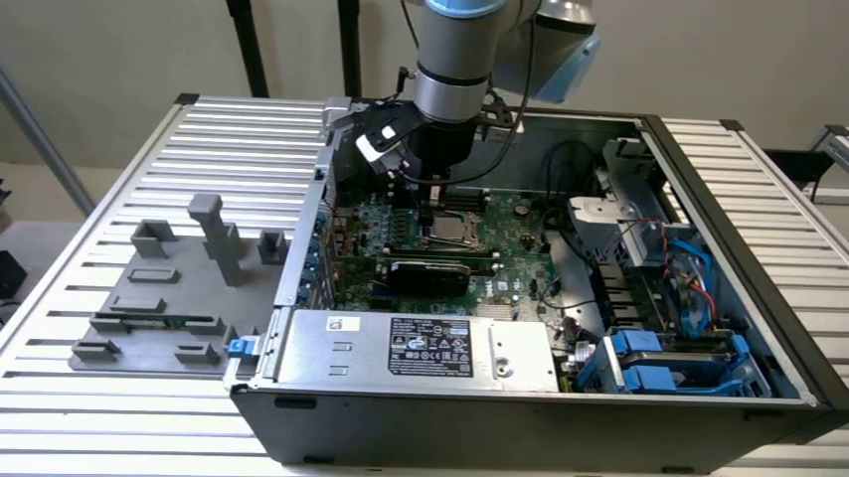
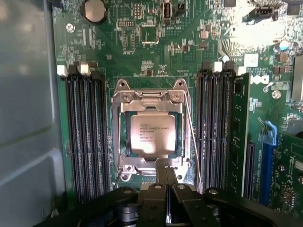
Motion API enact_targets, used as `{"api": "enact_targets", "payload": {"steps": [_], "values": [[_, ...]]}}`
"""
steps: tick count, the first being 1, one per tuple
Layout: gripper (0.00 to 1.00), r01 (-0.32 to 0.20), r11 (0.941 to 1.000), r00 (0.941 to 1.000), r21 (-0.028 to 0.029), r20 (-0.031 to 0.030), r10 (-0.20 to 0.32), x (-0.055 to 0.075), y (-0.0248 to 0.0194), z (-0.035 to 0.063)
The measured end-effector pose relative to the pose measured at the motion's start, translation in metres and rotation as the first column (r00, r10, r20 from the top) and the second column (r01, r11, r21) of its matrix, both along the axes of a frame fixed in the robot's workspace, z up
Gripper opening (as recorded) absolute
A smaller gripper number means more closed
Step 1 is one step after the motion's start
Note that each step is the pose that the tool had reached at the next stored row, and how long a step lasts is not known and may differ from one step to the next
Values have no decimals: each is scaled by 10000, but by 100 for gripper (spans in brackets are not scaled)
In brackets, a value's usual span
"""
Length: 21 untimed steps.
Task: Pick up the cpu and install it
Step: 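Close the cpu cover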
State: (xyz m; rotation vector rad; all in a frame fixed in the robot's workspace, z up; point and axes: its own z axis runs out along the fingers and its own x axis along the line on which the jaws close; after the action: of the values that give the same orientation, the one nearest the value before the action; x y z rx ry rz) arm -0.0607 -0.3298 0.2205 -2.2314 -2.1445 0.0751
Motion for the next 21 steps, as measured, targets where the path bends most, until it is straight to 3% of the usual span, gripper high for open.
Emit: {"api": "enact_targets", "payload": {"steps": [8,21], "values": [[11,-1,10000,10000,13,-9,1,-1,2,-132],[11,-1,10000,10000,17,-78,1,0,3,-190]]}}
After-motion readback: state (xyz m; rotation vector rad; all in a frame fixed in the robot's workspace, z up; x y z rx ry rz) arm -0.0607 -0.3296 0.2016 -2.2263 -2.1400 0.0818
